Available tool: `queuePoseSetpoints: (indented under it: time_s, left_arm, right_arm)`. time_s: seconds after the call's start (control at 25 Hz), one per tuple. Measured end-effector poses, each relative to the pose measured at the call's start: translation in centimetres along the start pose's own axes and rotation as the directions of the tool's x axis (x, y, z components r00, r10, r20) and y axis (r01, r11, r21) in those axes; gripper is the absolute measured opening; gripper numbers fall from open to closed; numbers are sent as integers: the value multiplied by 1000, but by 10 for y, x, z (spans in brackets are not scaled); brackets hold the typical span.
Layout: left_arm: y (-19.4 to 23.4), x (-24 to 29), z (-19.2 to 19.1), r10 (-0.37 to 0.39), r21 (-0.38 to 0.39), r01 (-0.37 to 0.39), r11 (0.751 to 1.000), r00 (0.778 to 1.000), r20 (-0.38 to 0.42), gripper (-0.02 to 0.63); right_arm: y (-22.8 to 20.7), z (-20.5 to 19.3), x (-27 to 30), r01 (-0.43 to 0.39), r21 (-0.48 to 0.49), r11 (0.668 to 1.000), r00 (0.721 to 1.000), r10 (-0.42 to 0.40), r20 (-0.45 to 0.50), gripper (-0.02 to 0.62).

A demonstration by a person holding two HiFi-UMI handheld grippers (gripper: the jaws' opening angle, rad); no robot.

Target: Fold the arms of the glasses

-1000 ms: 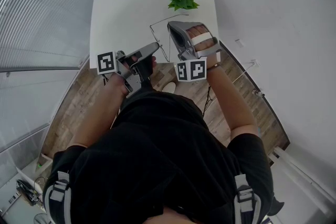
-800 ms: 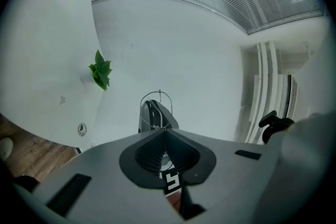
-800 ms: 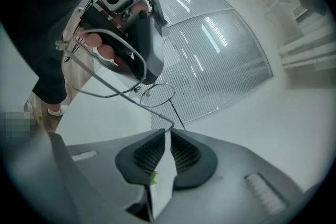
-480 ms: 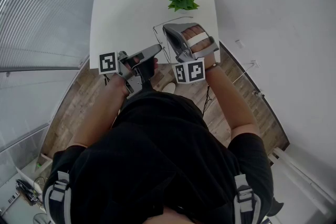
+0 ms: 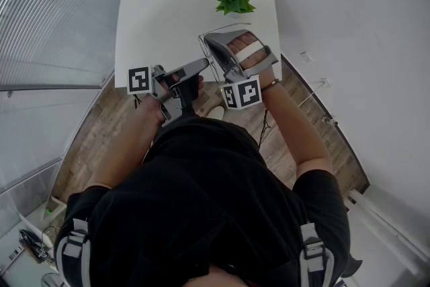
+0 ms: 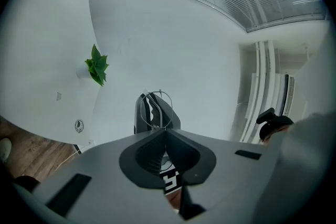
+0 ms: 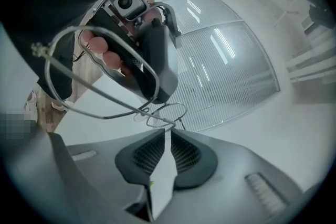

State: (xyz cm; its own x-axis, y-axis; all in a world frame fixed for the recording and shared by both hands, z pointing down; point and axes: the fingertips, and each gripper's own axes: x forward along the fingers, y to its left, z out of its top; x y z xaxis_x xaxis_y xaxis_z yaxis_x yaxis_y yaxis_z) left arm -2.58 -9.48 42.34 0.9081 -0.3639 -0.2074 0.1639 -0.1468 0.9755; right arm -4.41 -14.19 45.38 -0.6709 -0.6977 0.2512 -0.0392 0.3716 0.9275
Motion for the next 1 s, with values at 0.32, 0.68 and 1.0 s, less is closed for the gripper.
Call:
queuePoseSetpoints:
  time_s: [0.32, 0.68, 1.0]
  left_arm:
    - [-2, -2, 0, -10, 0, 10, 1000, 1000, -5, 11]
    - [-5, -5, 8, -3, 2, 3, 1000, 1000, 27, 11]
    - [-6, -10, 12, 1, 11, -2, 1000, 999, 46, 11]
  right_arm:
    - [4, 3, 1, -8, -59, 998, 1000, 8, -3, 55]
    - [10, 2, -1, -31, -8, 1000, 999, 30, -17, 84]
    - [4, -15, -12, 14, 82, 997, 998, -9, -61, 88]
